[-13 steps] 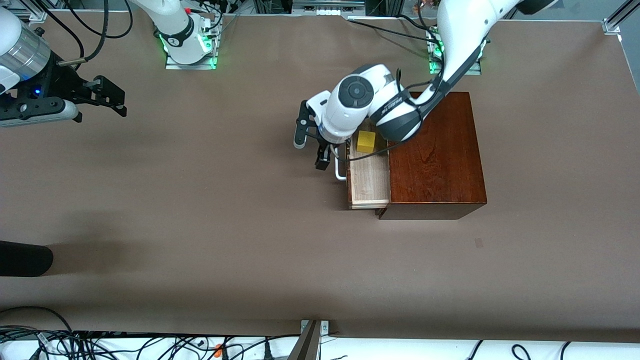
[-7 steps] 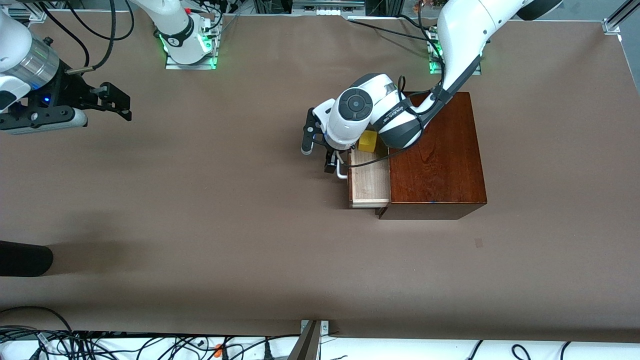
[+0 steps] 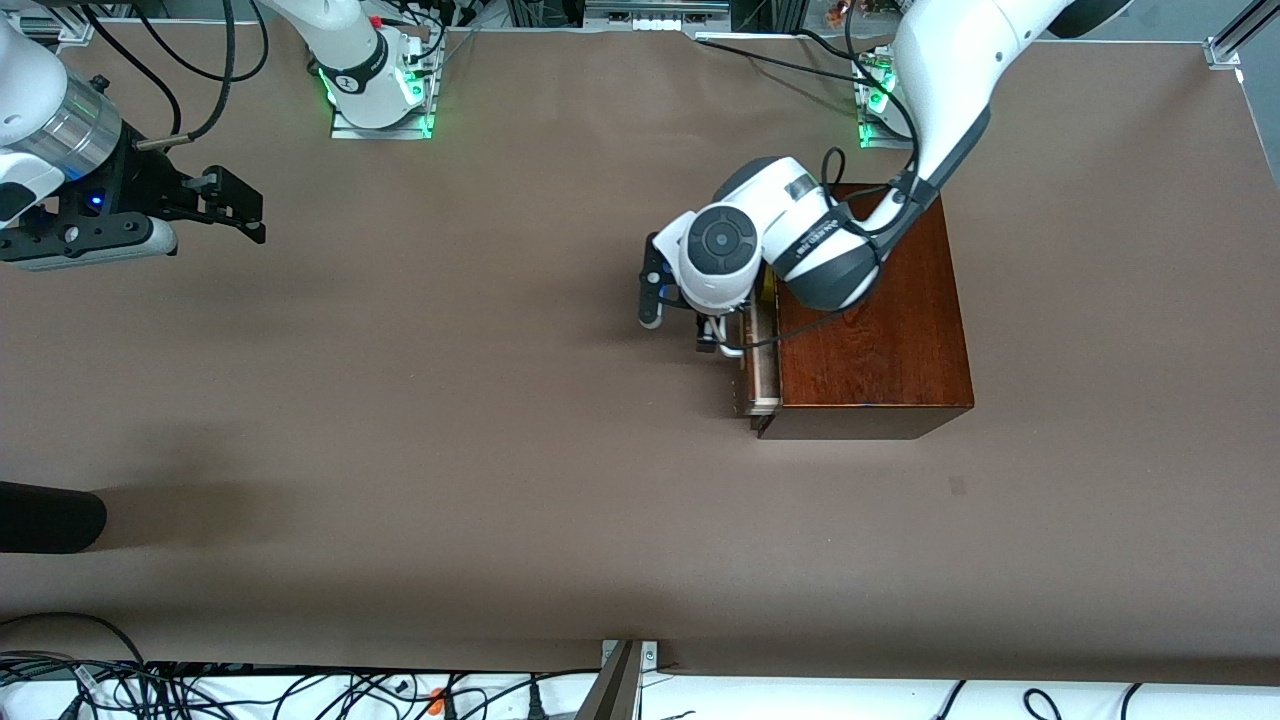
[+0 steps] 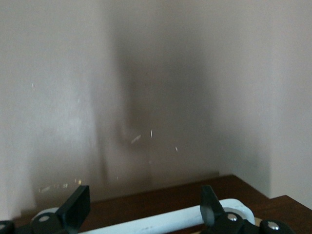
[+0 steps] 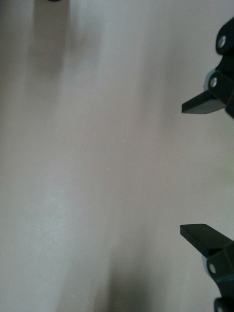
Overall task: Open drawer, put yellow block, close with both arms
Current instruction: 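Press the drawer fully closed with the left gripper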
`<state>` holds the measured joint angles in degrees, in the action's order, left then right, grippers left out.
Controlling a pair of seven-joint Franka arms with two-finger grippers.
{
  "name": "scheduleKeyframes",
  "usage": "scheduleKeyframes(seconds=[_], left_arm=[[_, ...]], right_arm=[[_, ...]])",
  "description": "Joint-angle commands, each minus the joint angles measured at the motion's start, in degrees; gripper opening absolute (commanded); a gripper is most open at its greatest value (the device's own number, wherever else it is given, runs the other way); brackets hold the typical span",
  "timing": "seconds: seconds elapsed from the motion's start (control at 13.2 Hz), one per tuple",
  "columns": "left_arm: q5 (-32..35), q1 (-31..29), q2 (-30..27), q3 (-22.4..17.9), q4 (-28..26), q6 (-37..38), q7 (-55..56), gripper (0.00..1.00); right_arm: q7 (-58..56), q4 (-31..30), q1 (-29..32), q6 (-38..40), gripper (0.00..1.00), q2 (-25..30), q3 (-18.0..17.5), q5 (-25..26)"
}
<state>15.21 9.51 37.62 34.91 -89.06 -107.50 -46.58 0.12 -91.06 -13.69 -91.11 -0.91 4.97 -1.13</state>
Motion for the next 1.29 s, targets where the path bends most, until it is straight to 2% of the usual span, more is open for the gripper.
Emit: scheduleKeyframes(seconds=[0.0, 0.53, 0.98, 1.21], left_arm=[[1.58, 0.15, -1.93, -0.81, 0.29, 4.57, -0.8, 1.0], [2.72, -0.37, -2.9, -1.34, 0.29, 5.54, -0.36, 1.0], [2.63, -0.37, -3.69, -1.17, 0.38, 6.69, 0.17, 1.0], [1.58, -0.37, -9.48, -0.73, 0.56, 6.86, 11.72, 1.0]], right_arm=[[0.85, 1.15, 0.16, 0.58, 1.0, -0.58, -0.05, 0.52], [-0.56, 2.38, 0.95, -0.64, 1.0, -7.25, 0.3, 0.87], [0.67, 2.64, 0.77, -1.7, 1.0, -7.61, -0.05, 0.08], [0.93, 1.25, 1.3, -0.39, 1.0, -7.79, 0.65, -0.62]])
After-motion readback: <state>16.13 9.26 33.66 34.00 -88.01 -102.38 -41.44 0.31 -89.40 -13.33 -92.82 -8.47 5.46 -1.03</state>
